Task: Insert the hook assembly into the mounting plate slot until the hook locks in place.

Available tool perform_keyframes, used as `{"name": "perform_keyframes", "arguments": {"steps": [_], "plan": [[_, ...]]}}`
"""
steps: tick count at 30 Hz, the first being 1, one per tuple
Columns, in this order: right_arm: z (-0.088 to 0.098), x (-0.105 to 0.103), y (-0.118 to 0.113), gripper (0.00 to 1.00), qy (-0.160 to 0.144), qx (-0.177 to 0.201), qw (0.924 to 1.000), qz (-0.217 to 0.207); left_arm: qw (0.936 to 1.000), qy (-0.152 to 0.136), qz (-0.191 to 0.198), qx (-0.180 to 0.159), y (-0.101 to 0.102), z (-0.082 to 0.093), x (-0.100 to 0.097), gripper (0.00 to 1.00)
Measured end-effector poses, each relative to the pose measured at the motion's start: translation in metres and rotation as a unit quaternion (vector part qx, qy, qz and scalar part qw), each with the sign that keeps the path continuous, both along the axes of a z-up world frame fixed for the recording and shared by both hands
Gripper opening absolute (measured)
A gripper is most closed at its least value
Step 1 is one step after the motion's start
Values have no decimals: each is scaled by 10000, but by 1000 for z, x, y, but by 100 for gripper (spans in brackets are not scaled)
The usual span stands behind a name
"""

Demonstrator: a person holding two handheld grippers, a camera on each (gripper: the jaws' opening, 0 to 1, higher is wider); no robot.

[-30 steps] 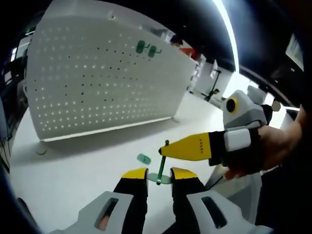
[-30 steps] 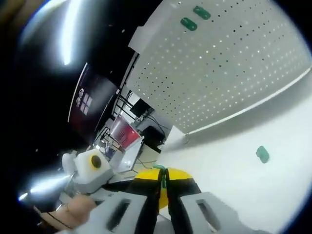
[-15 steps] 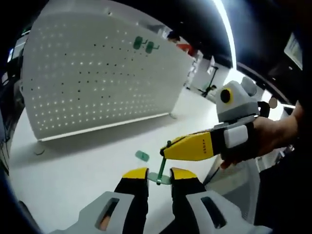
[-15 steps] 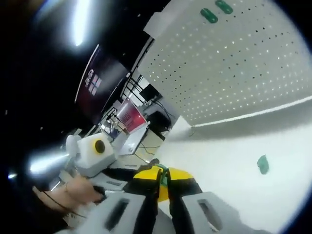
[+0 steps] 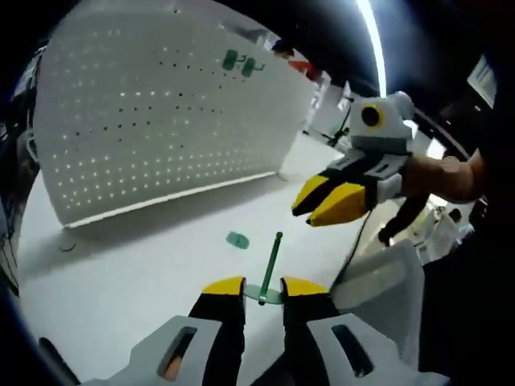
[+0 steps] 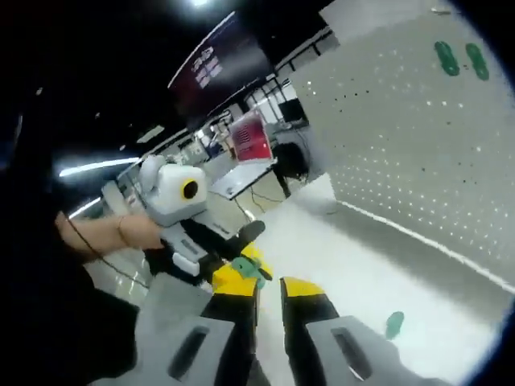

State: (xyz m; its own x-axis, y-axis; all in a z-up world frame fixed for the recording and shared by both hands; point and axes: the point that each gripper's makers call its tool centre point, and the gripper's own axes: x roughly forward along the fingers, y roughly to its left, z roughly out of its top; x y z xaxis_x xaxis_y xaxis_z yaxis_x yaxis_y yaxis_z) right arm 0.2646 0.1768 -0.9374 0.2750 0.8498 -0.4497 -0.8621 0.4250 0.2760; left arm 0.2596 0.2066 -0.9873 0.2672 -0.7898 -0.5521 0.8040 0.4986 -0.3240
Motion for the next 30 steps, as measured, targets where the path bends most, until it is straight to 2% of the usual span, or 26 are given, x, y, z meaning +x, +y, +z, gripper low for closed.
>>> {"name": "perform_keyframes", "arguments": {"steps": [3,5,6,8,10,12,21,30], "plan": [[-2,-4,3,8,-361,-374,9973,522,9996,22,-272,39,1,1,-6,16],[-6,-7,6,8,-489,-519,9944,779,9985,42,-543,77,1,0,-12,16],[-7,-12,10,8,-455,-491,9933,940,9974,138,-700,116,1,-1,-18,16],[-6,-25,19,8,-365,-366,9904,1284,9951,96,-973,162,0,-1,-25,16],[-8,-32,24,8,-493,-410,9858,1552,9942,121,-1065,128,-2,0,-28,16],[-12,-41,28,8,-491,-494,9810,1813,9929,147,-1175,124,-4,0,-33,16],[-26,-50,38,7,-520,-578,9754,2064,9892,239,-1440,101,-13,0,-44,17],[-27,-51,44,4,-556,-524,9731,2173,9884,229,-1500,62,-16,2,-45,17]]}}
